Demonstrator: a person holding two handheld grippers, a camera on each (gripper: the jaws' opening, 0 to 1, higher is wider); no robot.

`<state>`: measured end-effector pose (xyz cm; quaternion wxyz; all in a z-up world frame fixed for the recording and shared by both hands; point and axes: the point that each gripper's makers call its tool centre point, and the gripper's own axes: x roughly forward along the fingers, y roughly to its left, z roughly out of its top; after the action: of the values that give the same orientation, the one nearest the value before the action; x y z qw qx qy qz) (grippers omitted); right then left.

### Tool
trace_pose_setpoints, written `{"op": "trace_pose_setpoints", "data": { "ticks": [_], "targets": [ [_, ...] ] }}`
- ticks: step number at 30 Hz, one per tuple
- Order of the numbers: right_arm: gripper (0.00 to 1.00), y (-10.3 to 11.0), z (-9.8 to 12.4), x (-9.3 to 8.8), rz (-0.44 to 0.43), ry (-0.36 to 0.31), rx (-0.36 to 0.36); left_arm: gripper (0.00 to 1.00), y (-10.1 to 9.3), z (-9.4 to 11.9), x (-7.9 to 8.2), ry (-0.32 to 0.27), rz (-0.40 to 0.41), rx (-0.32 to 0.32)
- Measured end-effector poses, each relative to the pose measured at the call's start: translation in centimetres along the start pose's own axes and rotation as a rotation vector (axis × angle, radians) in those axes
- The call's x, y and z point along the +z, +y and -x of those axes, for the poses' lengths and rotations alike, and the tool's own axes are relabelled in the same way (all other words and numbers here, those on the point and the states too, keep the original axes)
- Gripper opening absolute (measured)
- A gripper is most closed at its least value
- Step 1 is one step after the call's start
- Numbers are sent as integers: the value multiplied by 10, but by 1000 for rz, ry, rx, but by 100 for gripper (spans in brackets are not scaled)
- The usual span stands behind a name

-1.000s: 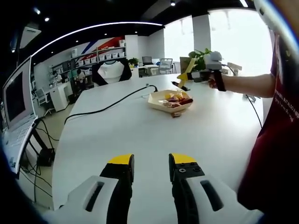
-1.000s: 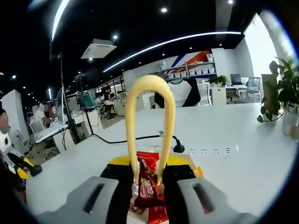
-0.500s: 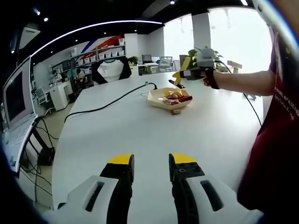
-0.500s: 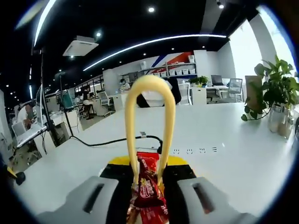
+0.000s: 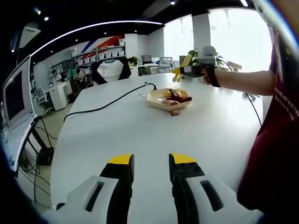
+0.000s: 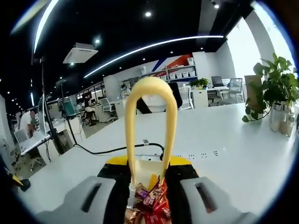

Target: Place the target food into the container with the food tongs after gripping and lifting it, then release it inside without dropping or visibly crushing the food.

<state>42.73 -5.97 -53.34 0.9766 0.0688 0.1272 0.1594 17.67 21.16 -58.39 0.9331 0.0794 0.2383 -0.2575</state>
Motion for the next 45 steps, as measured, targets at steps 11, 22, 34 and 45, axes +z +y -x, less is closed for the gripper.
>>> {"op": "trace_pose_setpoints", "data": {
  "ticks": [11,22,34,45],
  "targets": [
    [26,-10,26,13,85,-16,4,32,-1,-2,4,-13,-10,-11],
    [26,-1,62,23,136,-43,33,32,0,-2,13,-29,-32,-22],
    [26,0,109,20,118,-60,24,32,-1,-9,27,-64,-59,-56],
    [26,-5,146,6,158,-62,0,32,-14,-16,42,-98,-85,-109]
  ]
}}
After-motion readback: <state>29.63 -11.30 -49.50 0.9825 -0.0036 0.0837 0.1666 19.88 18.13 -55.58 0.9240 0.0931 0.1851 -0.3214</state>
